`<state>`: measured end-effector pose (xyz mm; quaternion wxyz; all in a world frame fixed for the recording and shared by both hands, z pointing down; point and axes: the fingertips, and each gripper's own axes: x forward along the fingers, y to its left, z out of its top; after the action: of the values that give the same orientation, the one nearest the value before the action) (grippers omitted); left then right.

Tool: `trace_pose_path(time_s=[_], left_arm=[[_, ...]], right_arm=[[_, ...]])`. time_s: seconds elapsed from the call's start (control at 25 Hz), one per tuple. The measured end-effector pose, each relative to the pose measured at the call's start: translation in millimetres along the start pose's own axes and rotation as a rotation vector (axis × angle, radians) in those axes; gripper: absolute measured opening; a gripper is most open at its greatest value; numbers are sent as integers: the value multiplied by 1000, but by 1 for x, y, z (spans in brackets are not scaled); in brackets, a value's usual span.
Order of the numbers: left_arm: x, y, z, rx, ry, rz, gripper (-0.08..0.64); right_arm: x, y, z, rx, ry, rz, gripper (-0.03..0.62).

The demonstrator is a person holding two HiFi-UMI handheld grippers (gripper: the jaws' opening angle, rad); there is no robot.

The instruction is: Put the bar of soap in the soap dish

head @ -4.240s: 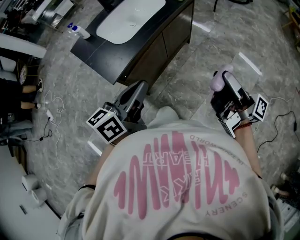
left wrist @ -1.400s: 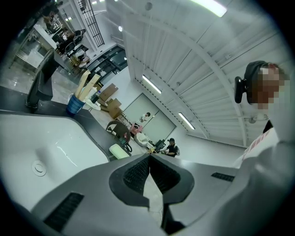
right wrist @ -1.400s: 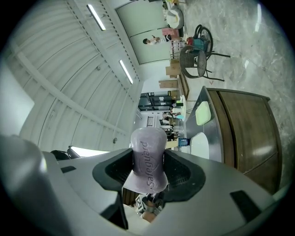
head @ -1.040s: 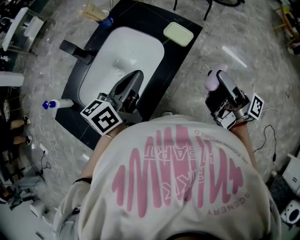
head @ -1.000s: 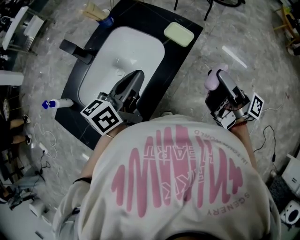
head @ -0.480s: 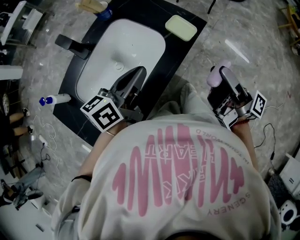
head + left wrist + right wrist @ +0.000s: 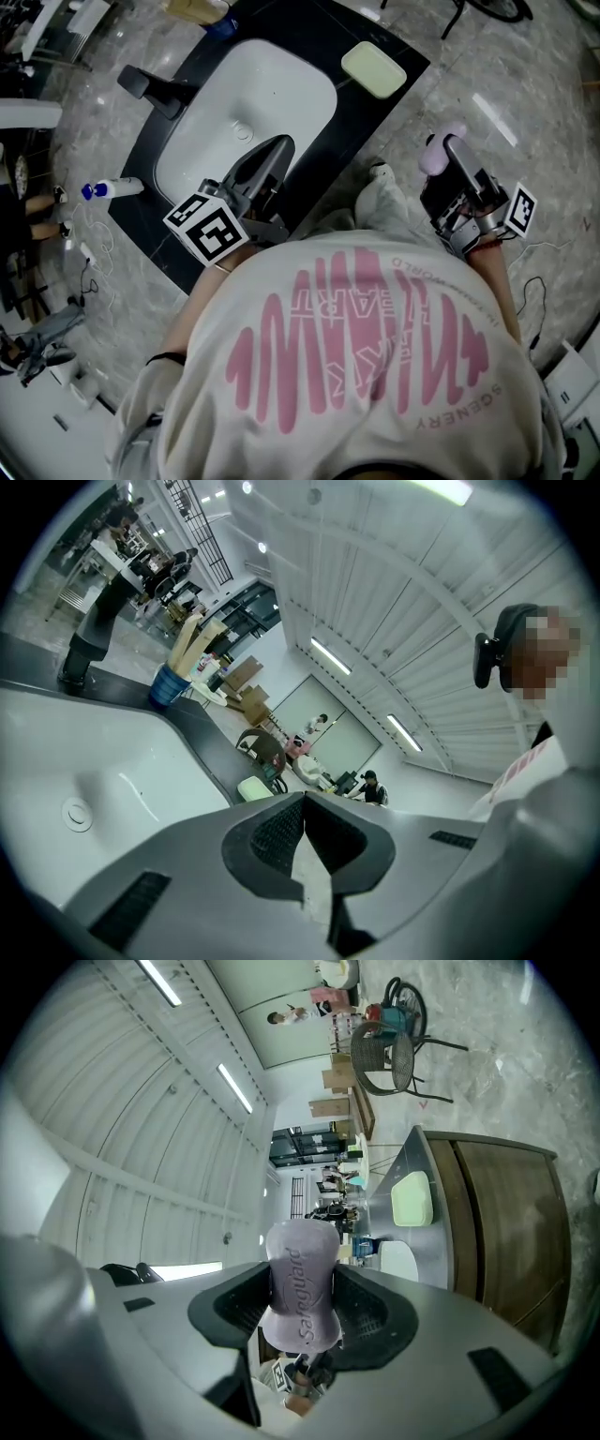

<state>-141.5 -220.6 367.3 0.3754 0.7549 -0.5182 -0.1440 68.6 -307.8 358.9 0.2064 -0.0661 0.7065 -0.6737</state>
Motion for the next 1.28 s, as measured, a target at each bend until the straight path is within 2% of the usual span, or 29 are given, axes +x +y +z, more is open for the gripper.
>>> trace_pose_path(time_s=[0.6, 1.08, 1.28], left_arm=[[54, 2, 26, -29, -134, 132, 9], [65, 8, 38, -58, -265, 273, 9], [68, 7, 32, -81, -329, 344, 9]], right_arm=[[57, -15, 87, 55, 190, 8, 212], [101, -28, 115, 101, 379, 0, 212], [116, -46, 118, 119, 499, -31, 212]])
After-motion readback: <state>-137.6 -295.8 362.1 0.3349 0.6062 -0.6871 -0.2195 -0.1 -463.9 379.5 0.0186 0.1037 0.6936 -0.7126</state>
